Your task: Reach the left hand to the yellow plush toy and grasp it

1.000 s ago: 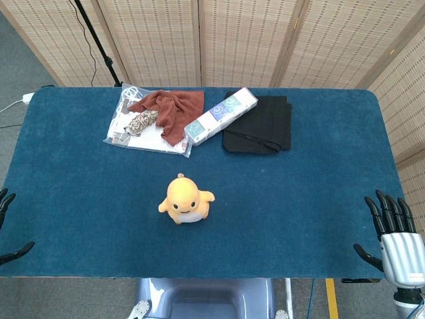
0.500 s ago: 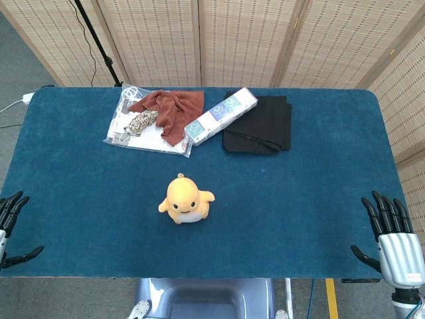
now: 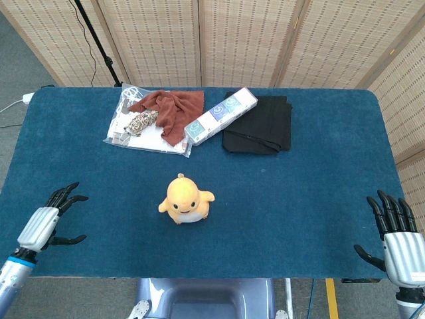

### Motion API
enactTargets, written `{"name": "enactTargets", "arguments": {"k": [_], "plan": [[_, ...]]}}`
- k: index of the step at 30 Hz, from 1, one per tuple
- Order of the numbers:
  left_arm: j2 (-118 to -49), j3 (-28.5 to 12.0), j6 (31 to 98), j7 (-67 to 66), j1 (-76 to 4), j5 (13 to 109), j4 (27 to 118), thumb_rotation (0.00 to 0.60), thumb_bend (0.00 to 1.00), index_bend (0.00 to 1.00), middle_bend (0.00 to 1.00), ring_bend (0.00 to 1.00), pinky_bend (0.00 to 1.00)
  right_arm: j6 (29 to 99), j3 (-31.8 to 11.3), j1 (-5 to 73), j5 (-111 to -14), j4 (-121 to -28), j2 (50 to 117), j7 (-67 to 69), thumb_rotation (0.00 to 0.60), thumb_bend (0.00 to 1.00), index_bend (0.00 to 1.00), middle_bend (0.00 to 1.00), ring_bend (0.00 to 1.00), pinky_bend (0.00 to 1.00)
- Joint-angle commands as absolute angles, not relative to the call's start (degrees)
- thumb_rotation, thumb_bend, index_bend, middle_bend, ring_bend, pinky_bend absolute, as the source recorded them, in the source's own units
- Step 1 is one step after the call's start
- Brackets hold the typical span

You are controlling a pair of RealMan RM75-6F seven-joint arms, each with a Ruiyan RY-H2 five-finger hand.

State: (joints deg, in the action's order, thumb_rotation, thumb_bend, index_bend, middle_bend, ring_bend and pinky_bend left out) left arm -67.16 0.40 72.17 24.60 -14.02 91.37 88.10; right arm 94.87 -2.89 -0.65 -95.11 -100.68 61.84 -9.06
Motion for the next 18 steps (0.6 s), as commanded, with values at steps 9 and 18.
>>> {"name": "enactTargets", "arguments": {"k": [9, 18], "plan": [[-70.73, -5.45, 57.2, 15.22, -23.25, 77.85, 96.36, 0.6, 0.12, 0.35, 0.0, 0.0, 0.0, 94.16, -2.83, -0.41, -94.89, -100.82, 61.65, -8.67, 0.6, 0.0, 0.0, 0.0, 0.0, 0.0], [-75.8, -9.38, 52.82, 6.64, -28.55, 66.23, 99.37, 0.6, 0.19, 0.42, 0.0, 0.0, 0.0, 94.28, -3.09, -0.48, -94.4, -100.93, 61.05, -7.47, 0.6, 0.0, 0.0, 0.0, 0.0, 0.0]]}}
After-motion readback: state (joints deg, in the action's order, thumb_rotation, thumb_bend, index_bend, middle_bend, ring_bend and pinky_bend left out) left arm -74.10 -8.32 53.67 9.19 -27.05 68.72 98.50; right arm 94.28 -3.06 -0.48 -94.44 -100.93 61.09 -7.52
